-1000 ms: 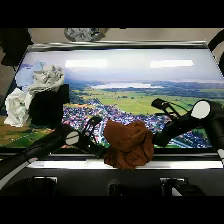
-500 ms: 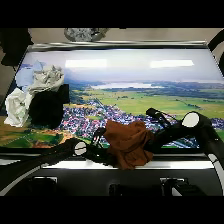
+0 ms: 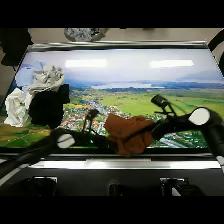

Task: Fold the shirts.

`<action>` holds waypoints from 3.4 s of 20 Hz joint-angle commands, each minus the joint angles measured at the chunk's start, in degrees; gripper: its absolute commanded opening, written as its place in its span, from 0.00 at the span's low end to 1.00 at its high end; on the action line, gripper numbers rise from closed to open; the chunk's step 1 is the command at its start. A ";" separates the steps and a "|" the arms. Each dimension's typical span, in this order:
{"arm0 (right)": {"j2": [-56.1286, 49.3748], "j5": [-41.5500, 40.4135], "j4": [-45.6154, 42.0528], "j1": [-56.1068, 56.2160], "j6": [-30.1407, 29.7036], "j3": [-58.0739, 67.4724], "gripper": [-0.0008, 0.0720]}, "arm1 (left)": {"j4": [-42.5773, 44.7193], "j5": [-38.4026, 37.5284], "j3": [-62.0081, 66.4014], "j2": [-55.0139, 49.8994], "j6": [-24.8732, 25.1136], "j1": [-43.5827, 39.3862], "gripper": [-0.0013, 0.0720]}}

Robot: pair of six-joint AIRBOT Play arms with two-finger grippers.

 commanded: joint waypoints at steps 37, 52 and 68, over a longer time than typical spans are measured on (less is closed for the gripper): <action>-21.92 -0.17 8.50 -3.80 -1.86 10.27 0.96 | 11.69 -22.21 16.06 -11.21 0.26 28.24 1.00; -15.34 10.05 11.56 -11.06 -6.03 -9.11 0.96 | -19.89 4.11 -10.82 -8.76 1.25 4.57 0.98; -17.46 -8.13 5.97 -11.06 0.33 -9.11 0.96 | -23.50 8.50 -10.80 -13.38 5.73 3.76 0.05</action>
